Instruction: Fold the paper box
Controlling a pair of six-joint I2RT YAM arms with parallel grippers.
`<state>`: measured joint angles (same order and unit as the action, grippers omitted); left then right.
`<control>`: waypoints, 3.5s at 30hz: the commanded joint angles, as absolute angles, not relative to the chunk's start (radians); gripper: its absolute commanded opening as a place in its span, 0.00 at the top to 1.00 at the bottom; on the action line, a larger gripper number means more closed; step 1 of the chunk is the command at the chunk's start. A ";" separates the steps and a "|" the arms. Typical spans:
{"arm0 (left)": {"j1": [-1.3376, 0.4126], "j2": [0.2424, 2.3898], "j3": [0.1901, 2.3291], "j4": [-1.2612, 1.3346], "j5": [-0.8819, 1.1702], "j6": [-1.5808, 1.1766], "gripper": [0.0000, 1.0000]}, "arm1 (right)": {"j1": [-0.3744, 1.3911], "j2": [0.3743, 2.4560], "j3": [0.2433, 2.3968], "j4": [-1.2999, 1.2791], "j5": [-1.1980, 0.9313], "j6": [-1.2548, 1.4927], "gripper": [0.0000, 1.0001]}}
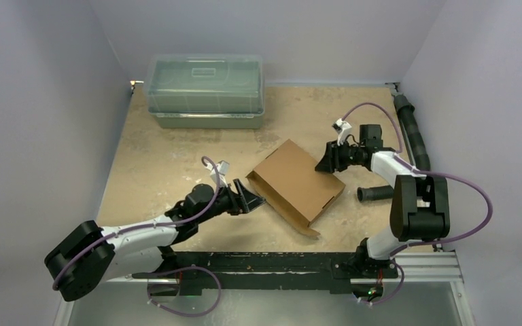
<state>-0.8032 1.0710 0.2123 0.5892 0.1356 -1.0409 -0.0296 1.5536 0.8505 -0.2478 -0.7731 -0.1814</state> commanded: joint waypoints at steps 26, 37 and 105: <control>-0.939 1.526 0.816 0.064 -0.227 -1.356 0.41 | -0.026 1.460 0.917 -0.313 -0.764 -0.325 0.30; -0.882 1.610 0.880 0.075 -0.237 -1.320 0.54 | -0.032 1.444 0.917 -0.324 -0.784 -0.333 0.30; -1.523 1.637 0.595 0.857 -0.334 0.232 0.51 | -0.103 1.133 0.844 -0.890 -1.070 -1.293 0.01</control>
